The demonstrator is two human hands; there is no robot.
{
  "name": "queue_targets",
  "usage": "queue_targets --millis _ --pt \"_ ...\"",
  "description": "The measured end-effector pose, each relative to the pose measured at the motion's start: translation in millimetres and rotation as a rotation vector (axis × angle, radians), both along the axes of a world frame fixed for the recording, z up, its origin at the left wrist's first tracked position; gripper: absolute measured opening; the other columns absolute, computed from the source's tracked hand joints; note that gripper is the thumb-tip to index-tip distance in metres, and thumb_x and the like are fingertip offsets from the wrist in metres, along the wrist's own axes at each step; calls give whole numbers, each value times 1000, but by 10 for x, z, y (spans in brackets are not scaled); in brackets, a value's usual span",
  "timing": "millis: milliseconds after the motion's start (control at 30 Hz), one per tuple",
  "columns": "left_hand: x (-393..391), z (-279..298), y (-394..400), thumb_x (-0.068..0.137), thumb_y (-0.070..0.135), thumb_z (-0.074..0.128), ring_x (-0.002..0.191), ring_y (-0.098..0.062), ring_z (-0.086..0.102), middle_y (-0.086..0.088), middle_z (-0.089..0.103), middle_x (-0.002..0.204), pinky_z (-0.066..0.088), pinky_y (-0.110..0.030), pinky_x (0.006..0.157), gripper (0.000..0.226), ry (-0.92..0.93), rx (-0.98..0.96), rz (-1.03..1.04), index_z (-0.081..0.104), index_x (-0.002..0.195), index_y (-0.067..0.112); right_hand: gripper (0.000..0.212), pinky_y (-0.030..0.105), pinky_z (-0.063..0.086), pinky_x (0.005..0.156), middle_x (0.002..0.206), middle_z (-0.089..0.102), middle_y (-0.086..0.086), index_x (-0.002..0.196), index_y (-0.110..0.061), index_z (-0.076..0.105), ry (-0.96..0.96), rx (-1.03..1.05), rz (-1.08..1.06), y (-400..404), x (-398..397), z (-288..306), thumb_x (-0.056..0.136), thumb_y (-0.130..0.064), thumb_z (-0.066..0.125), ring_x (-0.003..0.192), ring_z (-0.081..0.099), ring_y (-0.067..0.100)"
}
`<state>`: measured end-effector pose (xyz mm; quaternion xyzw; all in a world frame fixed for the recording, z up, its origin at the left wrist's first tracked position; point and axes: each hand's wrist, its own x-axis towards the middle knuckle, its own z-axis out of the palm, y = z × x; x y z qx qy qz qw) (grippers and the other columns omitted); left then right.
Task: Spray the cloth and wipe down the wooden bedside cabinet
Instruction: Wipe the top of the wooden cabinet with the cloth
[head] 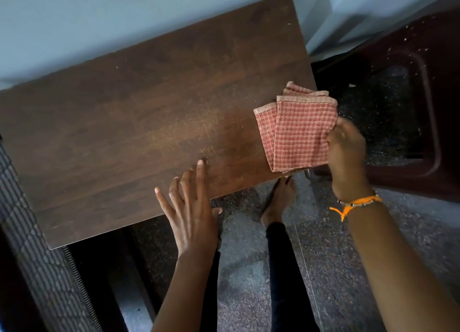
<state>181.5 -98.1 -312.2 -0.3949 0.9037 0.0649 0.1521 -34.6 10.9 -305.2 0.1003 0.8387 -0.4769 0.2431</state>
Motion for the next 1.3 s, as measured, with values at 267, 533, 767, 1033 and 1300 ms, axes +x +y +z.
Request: queue_targets --millis 267,533,767,1033,1300 --pt "-18 5 17 50 25 88 123 -30 34 -8 37 130 9 -57 110 110 10 10 23 31 144 18 69 58 0 114 158 7 13 149 -20 10 525 661 924 23 314 -374 91 -51 30 145 3 33" --pt "34 -68 -193 43 30 90 123 -30 28 -9 30 134 10 -57 110 119 16 -4 95 29 145 20 71 58 -3 113 158 2 13 149 -29 8 542 651 845 -793 156 -548 89 -53 37 145 -1 36" --pt "219 -68 -272 38 36 89 120 -31 33 -12 32 131 19 -60 109 128 -8 -31 151 25 146 14 70 56 6 114 157 15 11 147 -30 21 781 427 1350 -1452 543 -571 83 -44 46 145 9 35" --pt "512 6 -205 42 28 89 117 -34 38 -17 46 127 22 -63 106 118 -37 33 214 31 144 10 67 53 11 116 158 12 4 148 -36 15 836 491 1537 -344 680 -538 87 -48 41 146 7 27" --pt "726 -49 -91 60 16 81 123 -32 40 -14 37 133 20 -51 111 101 -43 51 218 27 145 6 65 61 4 112 157 1 12 149 -24 3 484 719 1008 -403 1741 -513 92 -45 25 144 1 38"
